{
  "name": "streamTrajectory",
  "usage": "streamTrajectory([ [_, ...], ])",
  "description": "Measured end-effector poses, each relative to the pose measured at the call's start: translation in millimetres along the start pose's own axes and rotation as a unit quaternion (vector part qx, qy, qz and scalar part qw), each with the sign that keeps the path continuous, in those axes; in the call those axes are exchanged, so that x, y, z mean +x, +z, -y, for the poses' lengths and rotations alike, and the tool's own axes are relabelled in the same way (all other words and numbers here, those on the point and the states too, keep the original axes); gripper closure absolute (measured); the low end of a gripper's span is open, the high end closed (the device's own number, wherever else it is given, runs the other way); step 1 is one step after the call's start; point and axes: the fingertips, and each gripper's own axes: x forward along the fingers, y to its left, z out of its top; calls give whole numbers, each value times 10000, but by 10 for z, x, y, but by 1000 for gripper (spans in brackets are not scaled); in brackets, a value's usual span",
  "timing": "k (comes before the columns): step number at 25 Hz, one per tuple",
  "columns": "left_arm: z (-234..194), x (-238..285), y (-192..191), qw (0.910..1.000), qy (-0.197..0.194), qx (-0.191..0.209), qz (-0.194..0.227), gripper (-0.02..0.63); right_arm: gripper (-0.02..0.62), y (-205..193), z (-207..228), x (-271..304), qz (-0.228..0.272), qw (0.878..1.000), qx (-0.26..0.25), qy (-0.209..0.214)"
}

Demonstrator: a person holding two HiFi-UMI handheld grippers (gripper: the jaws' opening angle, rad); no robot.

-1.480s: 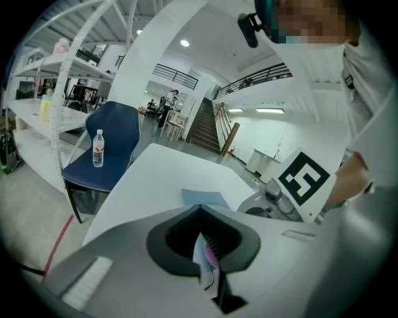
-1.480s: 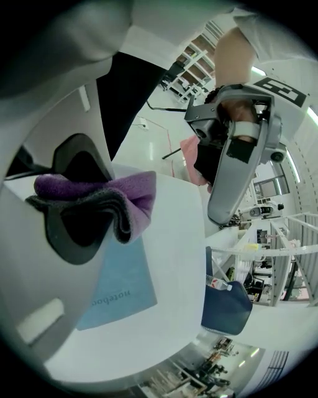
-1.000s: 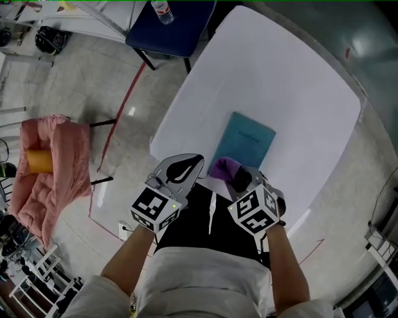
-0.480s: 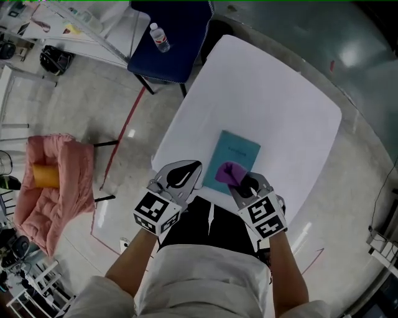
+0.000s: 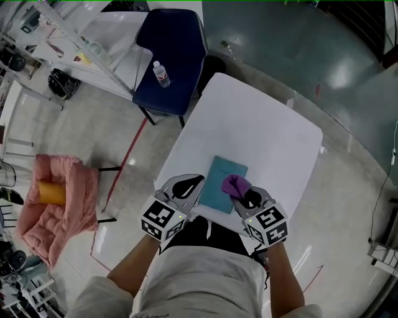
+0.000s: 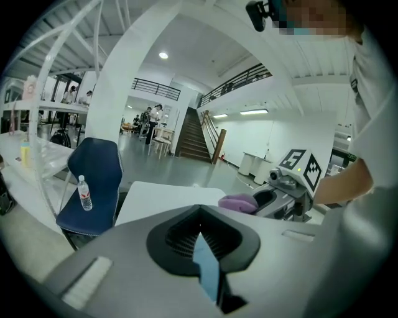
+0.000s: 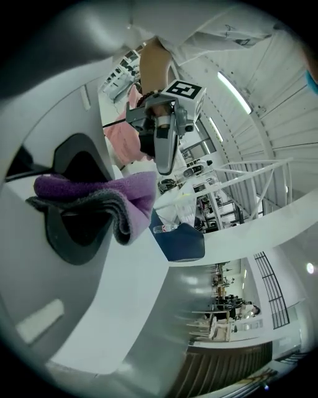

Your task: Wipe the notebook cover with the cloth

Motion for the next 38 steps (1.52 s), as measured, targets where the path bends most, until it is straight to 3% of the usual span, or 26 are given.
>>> streamTrajectory([
  [7, 326, -37, 248, 9995, -241, 53, 190, 606, 485, 158, 14, -292, 252, 9993, 250, -91],
  [15, 484, -160, 480, 9989, -204, 186, 388, 606, 485, 391, -49, -552, 769, 9966, 295, -103],
  [24, 498, -337, 456, 9991, -92, 147, 394, 606, 485, 384, -177, -646, 831, 9956, 428, -59],
  [38, 670, -254, 512, 9985, -263, 276, 387, 606, 485, 297, -191, -759, 937, 9940, 553, -108],
])
